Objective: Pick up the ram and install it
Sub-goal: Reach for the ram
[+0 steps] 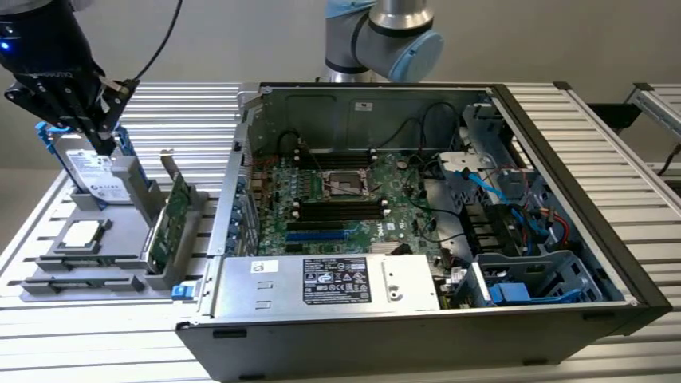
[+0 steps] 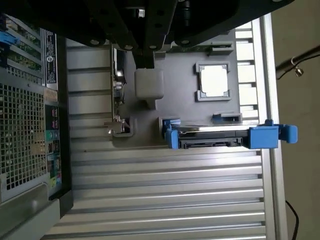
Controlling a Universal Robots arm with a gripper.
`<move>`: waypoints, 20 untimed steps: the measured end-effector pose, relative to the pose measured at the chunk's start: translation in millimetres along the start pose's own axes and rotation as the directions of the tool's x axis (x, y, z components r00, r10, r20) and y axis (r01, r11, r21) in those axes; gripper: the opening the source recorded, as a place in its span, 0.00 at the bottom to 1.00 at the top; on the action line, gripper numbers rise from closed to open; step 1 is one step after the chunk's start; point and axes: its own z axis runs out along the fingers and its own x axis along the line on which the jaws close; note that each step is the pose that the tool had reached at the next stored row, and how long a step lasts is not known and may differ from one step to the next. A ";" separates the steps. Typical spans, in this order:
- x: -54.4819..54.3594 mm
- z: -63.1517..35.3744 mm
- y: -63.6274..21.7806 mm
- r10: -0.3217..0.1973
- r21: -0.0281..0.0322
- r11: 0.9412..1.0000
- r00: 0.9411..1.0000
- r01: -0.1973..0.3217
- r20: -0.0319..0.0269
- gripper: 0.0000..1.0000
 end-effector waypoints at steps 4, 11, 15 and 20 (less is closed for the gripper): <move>9.6 1.2 -14.7 0.000 0.000 1.000 1.000 0.000 0.000 0.11; 22.2 4.7 -41.6 0.000 0.000 1.000 1.000 0.000 0.000 0.11; 28.3 8.2 -55.0 0.000 0.000 1.000 1.000 0.000 -0.004 0.11; 38.0 11.8 -64.9 0.000 0.000 1.000 1.000 0.000 -0.008 0.11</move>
